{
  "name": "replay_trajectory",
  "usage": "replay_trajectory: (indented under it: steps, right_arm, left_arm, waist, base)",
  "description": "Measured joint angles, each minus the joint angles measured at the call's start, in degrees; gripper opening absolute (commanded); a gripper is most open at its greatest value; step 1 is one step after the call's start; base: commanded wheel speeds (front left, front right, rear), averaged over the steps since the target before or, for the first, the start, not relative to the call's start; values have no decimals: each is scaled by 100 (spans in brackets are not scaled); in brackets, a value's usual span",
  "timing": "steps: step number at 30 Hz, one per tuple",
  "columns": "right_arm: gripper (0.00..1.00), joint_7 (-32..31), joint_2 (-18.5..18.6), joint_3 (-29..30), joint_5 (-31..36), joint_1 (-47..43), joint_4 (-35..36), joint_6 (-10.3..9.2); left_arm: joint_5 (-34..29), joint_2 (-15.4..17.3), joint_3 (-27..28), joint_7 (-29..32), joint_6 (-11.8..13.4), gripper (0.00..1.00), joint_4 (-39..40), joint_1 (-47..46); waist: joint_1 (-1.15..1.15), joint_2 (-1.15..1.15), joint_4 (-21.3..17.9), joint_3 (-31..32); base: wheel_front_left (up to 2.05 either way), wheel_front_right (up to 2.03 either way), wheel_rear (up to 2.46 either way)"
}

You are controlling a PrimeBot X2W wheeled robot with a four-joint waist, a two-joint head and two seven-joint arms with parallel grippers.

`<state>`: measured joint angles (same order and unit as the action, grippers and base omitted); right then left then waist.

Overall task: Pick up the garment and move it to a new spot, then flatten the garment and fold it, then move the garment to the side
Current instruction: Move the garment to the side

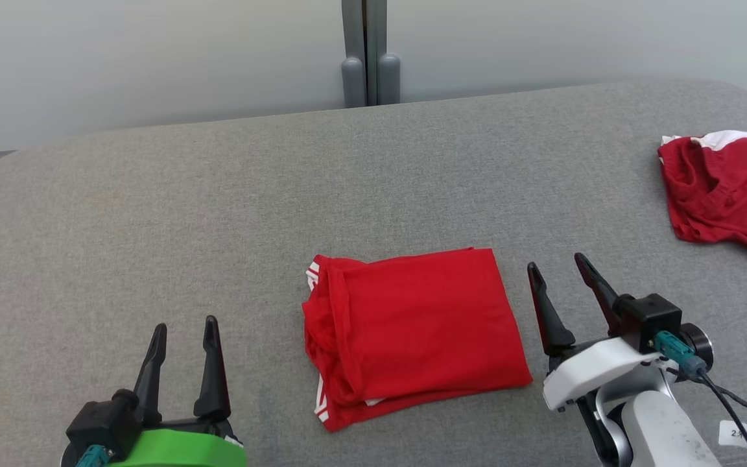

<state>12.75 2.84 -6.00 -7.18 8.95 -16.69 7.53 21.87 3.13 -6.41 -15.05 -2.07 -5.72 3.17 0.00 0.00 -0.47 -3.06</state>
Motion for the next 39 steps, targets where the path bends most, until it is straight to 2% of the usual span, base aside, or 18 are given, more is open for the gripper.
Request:
replay_trajectory:
  steps: [4, 6, 11, 14, 22, 28, 29, 30, 31, 32, 33, 39]
  right_arm:
    - [100, -495, 9, 59, 192, 168, 134, -1]
    - [100, -995, 136, -20, 180, 231, 188, 0]
    - [100, -2165, 568, -75, -245, 325, 229, 0]
    - [100, -2659, 745, -137, -608, 350, 157, -1]
    - [100, -3430, 962, -354, -1250, 480, -458, -1]
    - [100, -3529, 981, -469, -1443, 616, -894, -1]
    - [97, -3512, 987, -479, -1443, 644, -946, -1]
    - [55, -3479, 989, -488, -1443, 681, -993, -1]
    - [35, -3465, 984, -498, -1441, 714, -1050, -1]
    - [7, -3423, 973, -502, -1438, 737, -1090, -1]
    - [0, -3370, 954, -510, -1428, 778, -1132, -1]
    - [0, -2887, 902, -566, -1288, 1059, -1323, 1]
  left_arm:
    - [-51, -12, 20, 0, -29, 100, 10, -4]
    - [-56, -14, 21, 0, -45, 100, 11, -7]
    - [-8, -19, -71, 0, -44, 100, 11, -27]
    - [79, -22, -156, 0, 9, 100, 31, -28]
    - [149, -23, -291, -2, 59, 100, 16, -36]
    - [167, -24, -331, -8, 74, 100, 22, -36]
    - [166, -24, -324, -8, 73, 100, 19, -36]
    - [157, -24, -319, -8, 68, 100, 7, -36]
    - [116, -23, -311, -9, 54, 100, -12, -36]
    - [92, -23, -312, -8, 51, 100, -25, -36]
    - [65, -23, -315, -8, 47, 100, -26, -36]
    - [-56, -24, -287, -9, 4, 100, -21, -40]
  waist:
    - [0, 0, 54, -39]
    - [0, 0, 105, -59]
    - [0, 0, 292, -108]
    - [0, 0, 435, -142]
    - [0, 0, 867, -255]
    - [0, 0, 1135, -333]
    - [0, 0, 1166, -346]
    - [0, 0, 1188, -357]
    - [0, 0, 1199, -368]
    - [0, 0, 1196, -374]
    - [0, 0, 1182, -379]
    - [0, 0, 954, -401]
  base:
    - [0, 0, 0]
    - [0, 0, 0]
    - [0, 0, 0]
    - [0, 0, 0]
    - [0, 0, 0]
    - [0, 0, 0]
    - [0, 0, 0]
    - [0, 0, 0]
    - [0, 0, 0]
    - [0, 0, 0]
    - [0, 0, 0]
    - [0, 0, 0]
